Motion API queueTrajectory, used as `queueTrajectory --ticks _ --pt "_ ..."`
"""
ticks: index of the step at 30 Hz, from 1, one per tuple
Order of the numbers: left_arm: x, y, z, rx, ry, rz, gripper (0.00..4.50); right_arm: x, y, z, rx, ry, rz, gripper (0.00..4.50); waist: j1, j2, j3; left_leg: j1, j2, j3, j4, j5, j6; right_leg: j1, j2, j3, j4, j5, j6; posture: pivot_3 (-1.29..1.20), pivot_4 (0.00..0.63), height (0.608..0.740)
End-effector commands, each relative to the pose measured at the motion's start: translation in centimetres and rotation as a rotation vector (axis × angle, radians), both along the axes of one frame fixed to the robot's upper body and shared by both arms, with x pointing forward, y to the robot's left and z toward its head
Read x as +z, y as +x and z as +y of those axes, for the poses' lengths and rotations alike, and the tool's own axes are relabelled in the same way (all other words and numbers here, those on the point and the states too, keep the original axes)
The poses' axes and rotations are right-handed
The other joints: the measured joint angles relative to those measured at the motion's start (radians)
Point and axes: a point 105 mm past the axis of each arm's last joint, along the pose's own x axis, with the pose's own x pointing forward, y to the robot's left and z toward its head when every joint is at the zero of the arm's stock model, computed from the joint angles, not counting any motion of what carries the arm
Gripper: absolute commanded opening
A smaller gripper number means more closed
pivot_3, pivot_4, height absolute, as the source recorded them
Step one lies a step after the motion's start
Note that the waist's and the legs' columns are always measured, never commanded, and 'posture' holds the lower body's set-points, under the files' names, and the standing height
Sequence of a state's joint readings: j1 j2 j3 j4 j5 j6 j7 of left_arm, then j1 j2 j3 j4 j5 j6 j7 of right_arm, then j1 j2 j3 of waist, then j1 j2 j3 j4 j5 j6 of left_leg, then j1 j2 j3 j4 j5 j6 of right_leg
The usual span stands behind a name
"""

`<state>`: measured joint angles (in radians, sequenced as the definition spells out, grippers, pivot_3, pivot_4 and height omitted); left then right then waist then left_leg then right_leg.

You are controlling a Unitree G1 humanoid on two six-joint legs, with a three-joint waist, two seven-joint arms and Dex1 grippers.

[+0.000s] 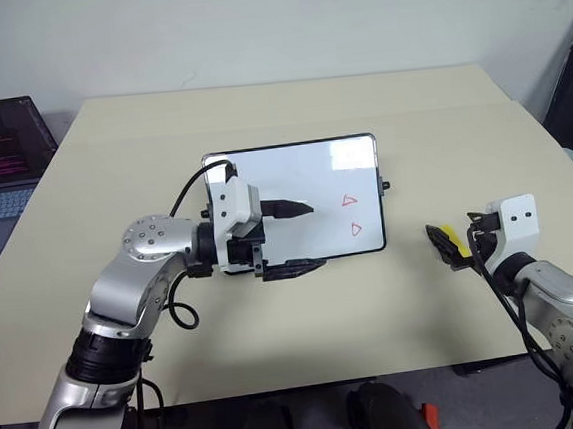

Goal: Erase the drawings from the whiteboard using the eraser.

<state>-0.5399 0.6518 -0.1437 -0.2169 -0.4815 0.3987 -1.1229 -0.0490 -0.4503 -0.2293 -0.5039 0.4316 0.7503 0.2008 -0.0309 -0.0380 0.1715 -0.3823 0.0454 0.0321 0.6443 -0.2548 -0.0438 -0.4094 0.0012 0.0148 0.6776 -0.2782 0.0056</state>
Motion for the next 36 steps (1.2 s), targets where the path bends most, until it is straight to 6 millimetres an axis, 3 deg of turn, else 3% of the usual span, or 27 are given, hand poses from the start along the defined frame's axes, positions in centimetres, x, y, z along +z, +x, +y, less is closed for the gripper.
queueTrajectory --ticks 1,22,30,36 --pt "0.7 -0.3 -0.3 -0.014 -0.008 -0.042 4.50 0.6 0.0 -0.1 -0.007 0.008 -0.040 4.48 0.000 0.000 0.000 0.000 0.000 0.000 0.000 0.000 0.000 0.000 0.000 0.000 -0.001 0.000 0.000 0.00 0.150 0.740" --pt "-0.6 -1.3 -1.6 -0.100 0.027 -0.024 4.50 0.0 -0.4 0.1 0.018 0.006 -0.019 4.48 0.002 0.000 0.000 0.000 0.000 0.000 0.000 0.000 0.000 0.000 0.000 0.000 -0.001 0.000 0.000 0.00 0.150 0.740" --pt "-0.7 -1.3 -1.7 -0.107 0.030 -0.025 4.50 -0.1 -0.4 -0.3 -0.014 -0.008 -0.018 4.48 0.002 0.002 0.001 -0.010 -0.001 -0.025 0.003 0.001 0.001 0.004 -0.006 -0.025 -0.002 0.000 0.000 0.00 0.150 0.740" --pt "-0.7 -1.2 -1.7 -0.105 0.032 -0.028 4.50 -0.1 -0.4 -0.4 -0.016 -0.007 -0.014 4.48 0.006 0.002 0.001 -0.010 -0.001 -0.023 0.002 0.001 0.001 0.003 -0.004 -0.024 -0.002 -0.001 -0.002 0.00 0.150 0.740"
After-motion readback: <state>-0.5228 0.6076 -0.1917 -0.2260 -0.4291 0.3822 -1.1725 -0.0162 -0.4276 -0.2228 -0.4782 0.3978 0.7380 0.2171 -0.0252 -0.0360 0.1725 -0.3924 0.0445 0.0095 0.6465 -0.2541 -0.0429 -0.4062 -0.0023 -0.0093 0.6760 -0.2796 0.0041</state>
